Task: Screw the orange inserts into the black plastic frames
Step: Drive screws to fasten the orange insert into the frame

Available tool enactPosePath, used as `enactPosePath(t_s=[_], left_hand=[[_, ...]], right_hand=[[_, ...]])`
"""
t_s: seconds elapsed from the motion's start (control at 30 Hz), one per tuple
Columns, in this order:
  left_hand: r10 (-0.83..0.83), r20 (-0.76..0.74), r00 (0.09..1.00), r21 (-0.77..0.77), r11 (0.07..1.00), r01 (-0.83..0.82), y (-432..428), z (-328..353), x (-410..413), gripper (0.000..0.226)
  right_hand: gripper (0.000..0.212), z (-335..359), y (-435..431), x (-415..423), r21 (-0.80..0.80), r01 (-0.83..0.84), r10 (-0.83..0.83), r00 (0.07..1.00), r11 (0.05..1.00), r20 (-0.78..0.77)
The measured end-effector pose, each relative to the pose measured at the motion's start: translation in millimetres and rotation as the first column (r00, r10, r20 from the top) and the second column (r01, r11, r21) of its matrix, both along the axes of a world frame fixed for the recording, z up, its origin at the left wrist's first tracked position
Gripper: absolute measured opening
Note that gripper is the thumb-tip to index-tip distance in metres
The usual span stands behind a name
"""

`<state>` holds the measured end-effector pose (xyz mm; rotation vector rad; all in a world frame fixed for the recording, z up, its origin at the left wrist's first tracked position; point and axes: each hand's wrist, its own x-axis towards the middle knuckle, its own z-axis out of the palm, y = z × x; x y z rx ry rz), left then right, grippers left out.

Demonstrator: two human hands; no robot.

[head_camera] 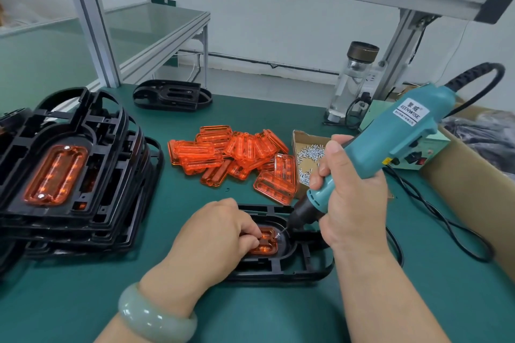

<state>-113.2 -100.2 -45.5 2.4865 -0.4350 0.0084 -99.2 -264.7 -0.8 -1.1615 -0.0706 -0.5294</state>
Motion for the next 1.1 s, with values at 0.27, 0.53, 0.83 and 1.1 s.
enactPosePath(t_s=[0.27, 0.53, 0.83, 1.1], left_hand=[[0.004, -0.007, 1.0, 0.014, 1.0, -0.004, -1, 0, 1, 0.013], [0.004, 0.015, 1.0, 0.038, 0.999, -0.005, -1, 0, 1, 0.014], [0.002, 0.02, 1.0, 0.043, 0.999, -0.003, -2, 0, 1, 0.015], [0.004, 0.04, 0.999, 0.096, 0.995, -0.008, -4, 0, 0, 0.019]], right_hand=[[0.004, 0, 2, 0, -0.013, -0.045, 0.045, 0.999, 0.999, 0.019], [0.012, 5, 8, 2, -0.191, -0.182, 0.199, 0.977, 0.965, 0.074], [0.013, 4, 14, 2, -0.217, -0.368, 0.39, 0.918, 0.904, 0.069], [0.013, 0, 6, 5, -0.113, -0.345, 0.354, 0.932, 0.932, 0.073]])
